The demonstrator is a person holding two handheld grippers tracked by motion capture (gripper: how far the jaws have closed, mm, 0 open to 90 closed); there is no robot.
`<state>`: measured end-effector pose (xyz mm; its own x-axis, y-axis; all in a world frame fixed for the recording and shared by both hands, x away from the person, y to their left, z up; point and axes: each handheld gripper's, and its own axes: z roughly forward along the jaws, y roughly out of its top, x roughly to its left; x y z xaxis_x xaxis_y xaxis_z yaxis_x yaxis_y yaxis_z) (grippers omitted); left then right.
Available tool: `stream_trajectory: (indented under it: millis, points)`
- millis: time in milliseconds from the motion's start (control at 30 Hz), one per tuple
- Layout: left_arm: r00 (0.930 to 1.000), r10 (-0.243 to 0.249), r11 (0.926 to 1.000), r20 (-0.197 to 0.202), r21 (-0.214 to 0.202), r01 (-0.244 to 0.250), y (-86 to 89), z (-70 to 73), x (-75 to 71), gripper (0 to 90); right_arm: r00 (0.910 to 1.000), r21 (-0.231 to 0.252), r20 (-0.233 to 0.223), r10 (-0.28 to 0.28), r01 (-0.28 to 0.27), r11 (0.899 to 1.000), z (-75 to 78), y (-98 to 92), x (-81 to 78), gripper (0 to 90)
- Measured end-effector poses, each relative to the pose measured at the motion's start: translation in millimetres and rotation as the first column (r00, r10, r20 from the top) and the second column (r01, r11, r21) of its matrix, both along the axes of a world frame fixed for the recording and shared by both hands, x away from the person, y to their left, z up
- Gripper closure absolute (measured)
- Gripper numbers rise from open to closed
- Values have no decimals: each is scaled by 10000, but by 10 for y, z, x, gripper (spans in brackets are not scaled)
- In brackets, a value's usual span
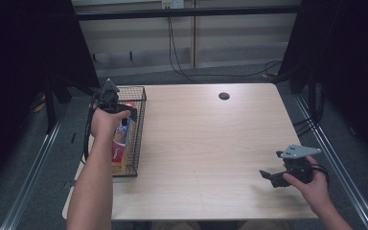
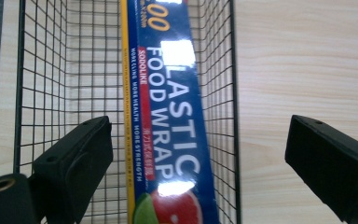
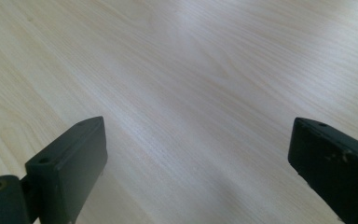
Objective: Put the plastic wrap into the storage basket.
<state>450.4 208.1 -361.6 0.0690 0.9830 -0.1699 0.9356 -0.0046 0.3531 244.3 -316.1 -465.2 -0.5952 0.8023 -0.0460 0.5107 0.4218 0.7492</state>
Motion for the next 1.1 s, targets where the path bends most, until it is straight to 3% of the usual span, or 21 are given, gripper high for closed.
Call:
stream_trajectory:
  millis: [367,633,867,1100]
  points:
    - [9980,-488,9981,392,-353,502,-91,183,-90,74,10000,1,49,35,-35,10000,16,16,-3,45]
    - [9928,-974,9931,693,-593,1016,-174,252,-151,73,10000,48,13,28,-28,10000,22,10,-4,45]
    - [9836,-1465,9861,1052,-632,1536,-294,325,-228,71,10000,32,-1,34,-34,10000,22,18,-2,45]
    - [9670,-2154,9716,1357,-692,2261,-481,379,-327,71,10000,18,-2,77,-77,10000,22,21,0,45]
